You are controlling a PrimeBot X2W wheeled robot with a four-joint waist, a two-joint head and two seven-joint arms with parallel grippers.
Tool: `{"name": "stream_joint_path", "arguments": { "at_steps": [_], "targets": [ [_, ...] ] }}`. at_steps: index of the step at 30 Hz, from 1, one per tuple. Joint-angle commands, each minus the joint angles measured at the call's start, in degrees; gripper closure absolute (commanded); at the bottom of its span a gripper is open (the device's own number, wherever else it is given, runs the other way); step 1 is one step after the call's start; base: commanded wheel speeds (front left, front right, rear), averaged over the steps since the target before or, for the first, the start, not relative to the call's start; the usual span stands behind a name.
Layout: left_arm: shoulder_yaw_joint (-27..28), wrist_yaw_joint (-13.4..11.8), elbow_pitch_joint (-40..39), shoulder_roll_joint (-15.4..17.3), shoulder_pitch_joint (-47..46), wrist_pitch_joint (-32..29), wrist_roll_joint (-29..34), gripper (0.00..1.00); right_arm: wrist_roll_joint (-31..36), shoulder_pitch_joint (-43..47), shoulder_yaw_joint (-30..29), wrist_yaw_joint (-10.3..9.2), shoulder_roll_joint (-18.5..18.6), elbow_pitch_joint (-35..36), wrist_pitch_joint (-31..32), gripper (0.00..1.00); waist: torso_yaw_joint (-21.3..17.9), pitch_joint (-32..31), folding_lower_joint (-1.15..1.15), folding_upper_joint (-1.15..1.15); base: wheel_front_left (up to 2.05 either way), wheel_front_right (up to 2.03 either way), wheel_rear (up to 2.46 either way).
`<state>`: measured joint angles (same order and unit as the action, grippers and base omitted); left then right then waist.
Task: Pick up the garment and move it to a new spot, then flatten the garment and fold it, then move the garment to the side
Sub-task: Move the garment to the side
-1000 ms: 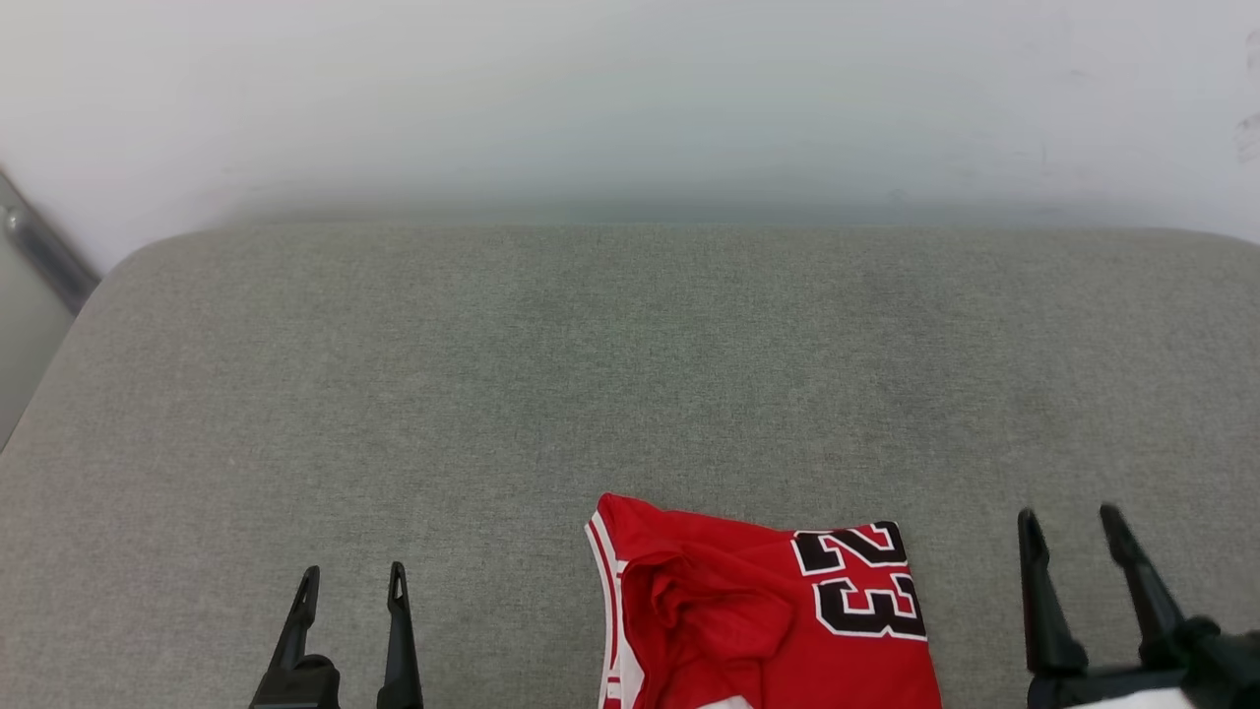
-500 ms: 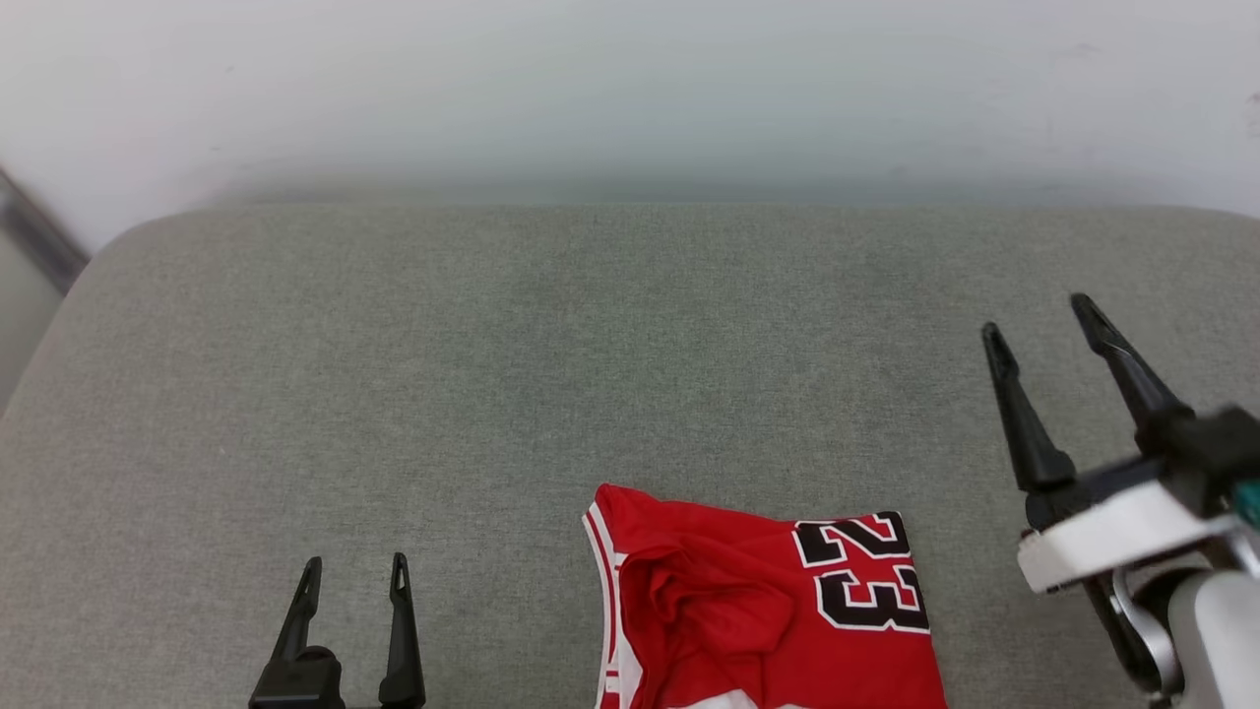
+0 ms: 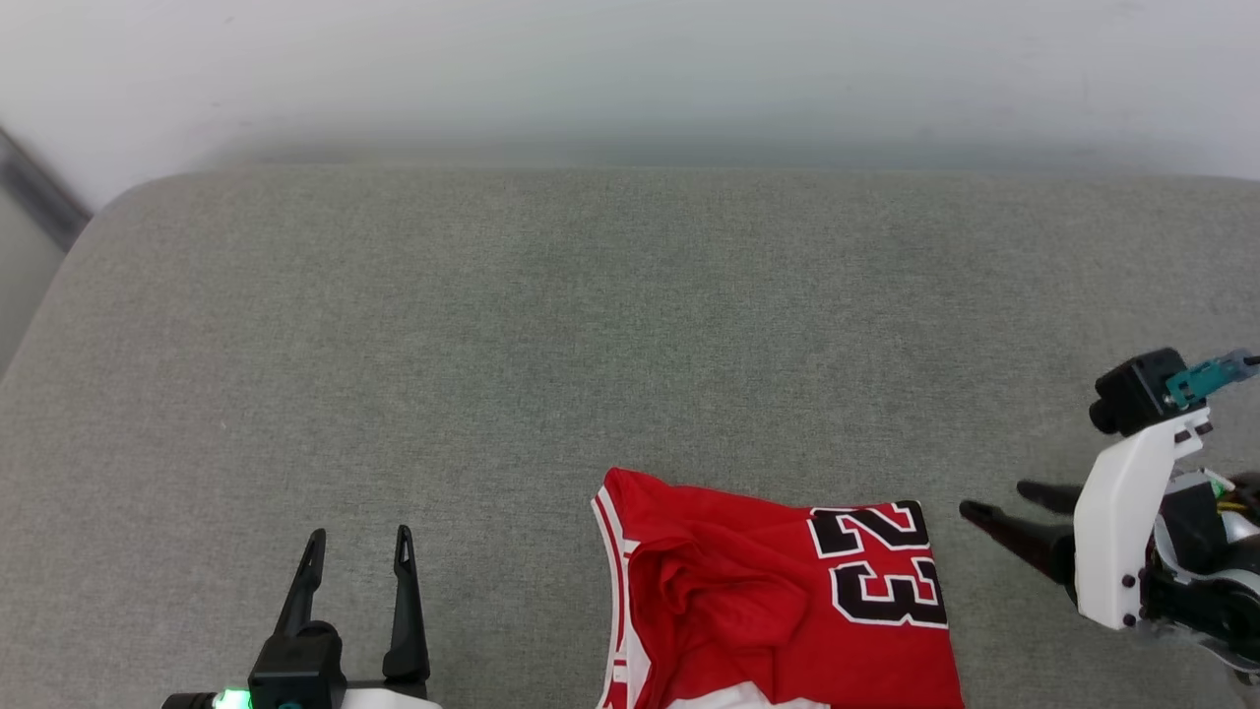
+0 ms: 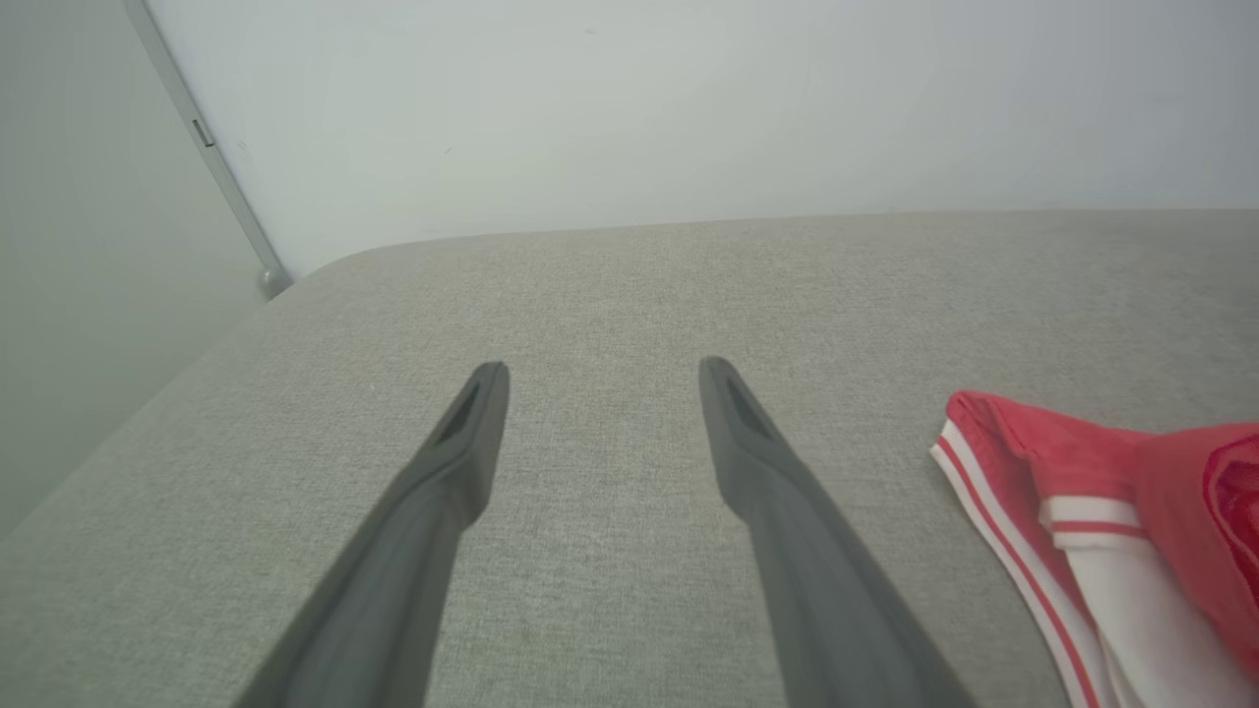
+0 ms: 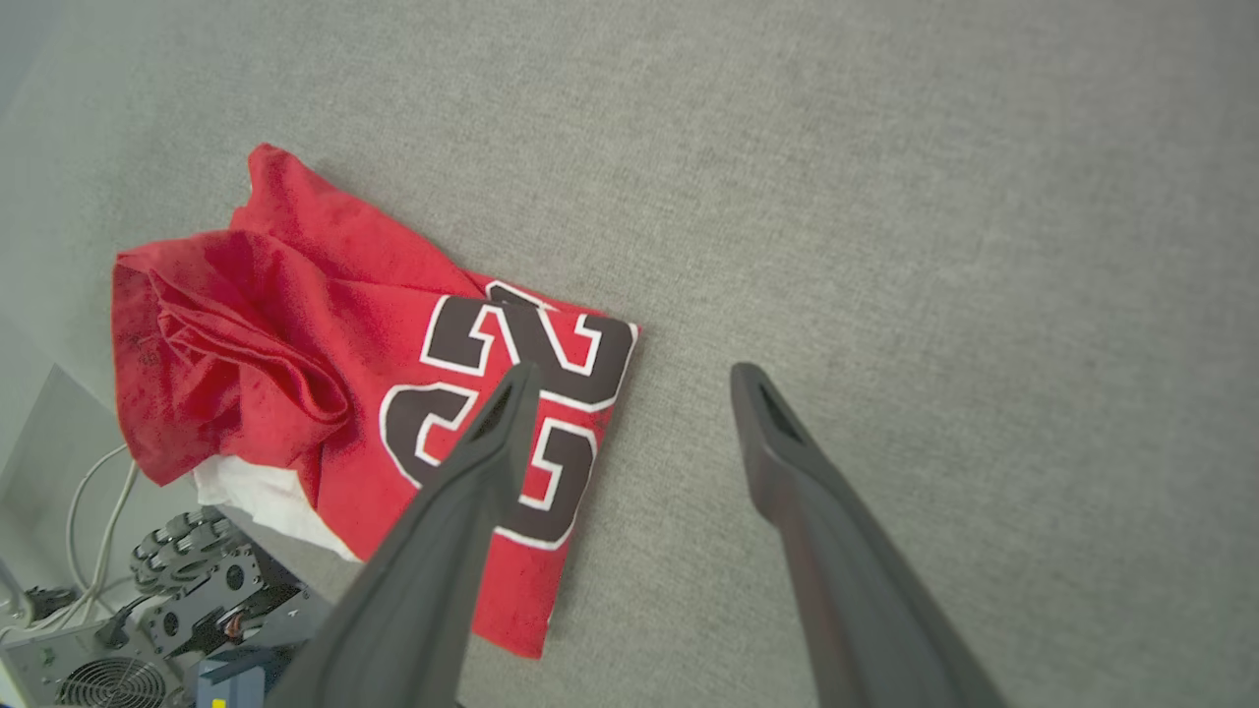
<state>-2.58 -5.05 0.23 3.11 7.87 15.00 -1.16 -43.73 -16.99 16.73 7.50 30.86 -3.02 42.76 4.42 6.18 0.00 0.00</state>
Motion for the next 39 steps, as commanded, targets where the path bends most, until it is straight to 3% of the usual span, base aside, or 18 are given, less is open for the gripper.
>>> {"name": "stream_joint_path", "arguments": {
  "at_steps": [1,9,17,22,23,24,25,31,39],
  "targets": [
    [-0.06,0.12,0.12,-0.07,-0.73,0.25,0.06,0.0,-2.41,1.12,-0.11,-0.02,0.4,-0.56,2.23,0.0,0.43,0.6,0.0,0.0,0.0,0.0,0.0],
    [-0.81,0.29,-0.37,-0.14,-3.0,0.25,-0.15,0.0,-9.43,3.32,0.99,-0.02,-2.29,-5.25,9.2,0.0,2.23,3.74,0.0,0.0,0.0,0.0,0.0],
    [-1.88,0.51,-0.41,-0.21,-5.3,0.25,0.03,0.0,-9.5,3.42,4.38,-0.04,-8.03,-11.33,8.94,0.0,4.62,6.7,0.0,0.0,0.0,0.0,0.0],
    [-2.17,0.19,-0.06,-0.24,-6.01,0.25,-0.21,0.0,-8.7,4.96,8.59,-0.07,-8.96,-14.14,8.66,0.0,5.6,7.24,0.0,0.0,0.0,0.0,0.0],
    [-2.2,0.12,-0.05,-0.24,-5.93,0.25,-0.27,0.0,-8.25,4.98,9.11,-0.07,-8.71,-14.47,8.19,0.42,5.71,7.23,0.0,0.0,0.0,0.0,0.0],
    [-2.2,0.08,-0.06,-0.25,-5.8,0.25,-0.32,0.0,-8.0,4.85,9.46,-0.08,-8.47,-14.68,7.68,0.96,5.77,7.17,0.0,0.0,0.0,0.0,0.0],
    [-2.19,0.03,-0.08,-0.25,-5.62,0.25,-0.35,0.0,-8.01,4.66,9.8,-0.08,-8.3,-14.76,7.24,1.0,5.78,7.08,0.0,0.0,0.0,0.0,0.0],
    [-1.74,0.06,0.02,-0.25,-4.3,0.25,-0.34,0.0,-7.51,0.84,10.58,-0.09,-5.35,-12.34,2.63,1.0,4.99,5.34,0.0,0.0,0.0,0.0,0.0],
    [-0.74,-0.02,-0.85,-0.25,-2.12,0.25,-0.17,0.0,-6.71,-5.29,14.8,-0.03,0.38,-4.73,-1.36,1.0,0.49,2.72,0.0,0.0,0.0,0.0,0.0]
  ]
}}
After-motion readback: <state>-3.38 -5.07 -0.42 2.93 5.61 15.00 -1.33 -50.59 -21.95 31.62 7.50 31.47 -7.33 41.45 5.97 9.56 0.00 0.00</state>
